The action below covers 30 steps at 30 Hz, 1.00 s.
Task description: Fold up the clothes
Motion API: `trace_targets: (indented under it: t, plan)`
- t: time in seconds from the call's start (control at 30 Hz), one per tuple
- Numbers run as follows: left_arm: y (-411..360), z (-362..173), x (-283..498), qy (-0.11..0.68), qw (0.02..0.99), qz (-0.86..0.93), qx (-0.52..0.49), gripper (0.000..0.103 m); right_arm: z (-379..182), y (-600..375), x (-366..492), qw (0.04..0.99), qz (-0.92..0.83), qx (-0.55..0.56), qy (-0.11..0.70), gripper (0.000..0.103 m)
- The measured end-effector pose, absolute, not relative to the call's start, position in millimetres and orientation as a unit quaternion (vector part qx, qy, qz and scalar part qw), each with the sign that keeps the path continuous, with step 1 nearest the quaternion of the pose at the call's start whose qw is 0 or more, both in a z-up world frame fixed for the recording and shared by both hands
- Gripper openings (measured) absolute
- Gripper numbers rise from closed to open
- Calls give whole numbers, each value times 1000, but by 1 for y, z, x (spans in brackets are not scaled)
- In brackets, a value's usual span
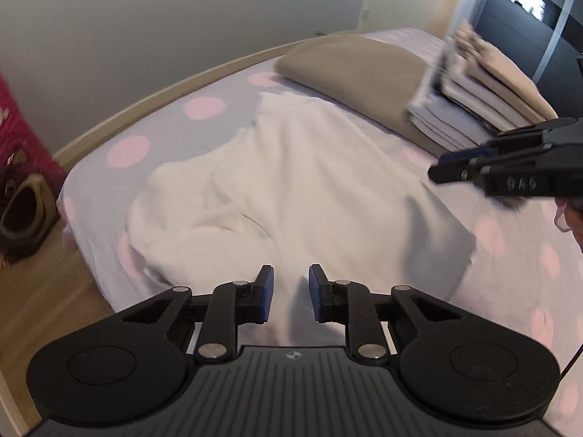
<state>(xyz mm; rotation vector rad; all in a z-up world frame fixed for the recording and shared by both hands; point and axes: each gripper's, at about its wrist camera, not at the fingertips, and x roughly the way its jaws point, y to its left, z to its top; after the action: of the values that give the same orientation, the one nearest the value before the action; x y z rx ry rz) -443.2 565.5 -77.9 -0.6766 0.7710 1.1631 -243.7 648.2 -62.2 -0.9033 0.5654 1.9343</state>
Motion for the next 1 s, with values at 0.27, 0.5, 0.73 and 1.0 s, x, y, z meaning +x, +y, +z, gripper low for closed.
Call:
trace_targets:
  t: [0.27, 0.5, 0.73, 1.0]
  plan:
    - [556, -107, -426, 433, 691, 520, -254, 18, -121, 623, -235, 490, 730, -384, 281, 22]
    - [560, -113, -418, 450, 684, 523, -236, 19, -144, 632, -239, 516, 706, -377, 305, 22]
    - [540, -83, -425, 407, 706, 534, -226, 19, -105, 597, -240, 539, 709, -335, 307, 30]
    - [484, -22, -430, 282, 733, 573, -236, 29, -28, 514, -252, 553, 729, -308, 261, 57]
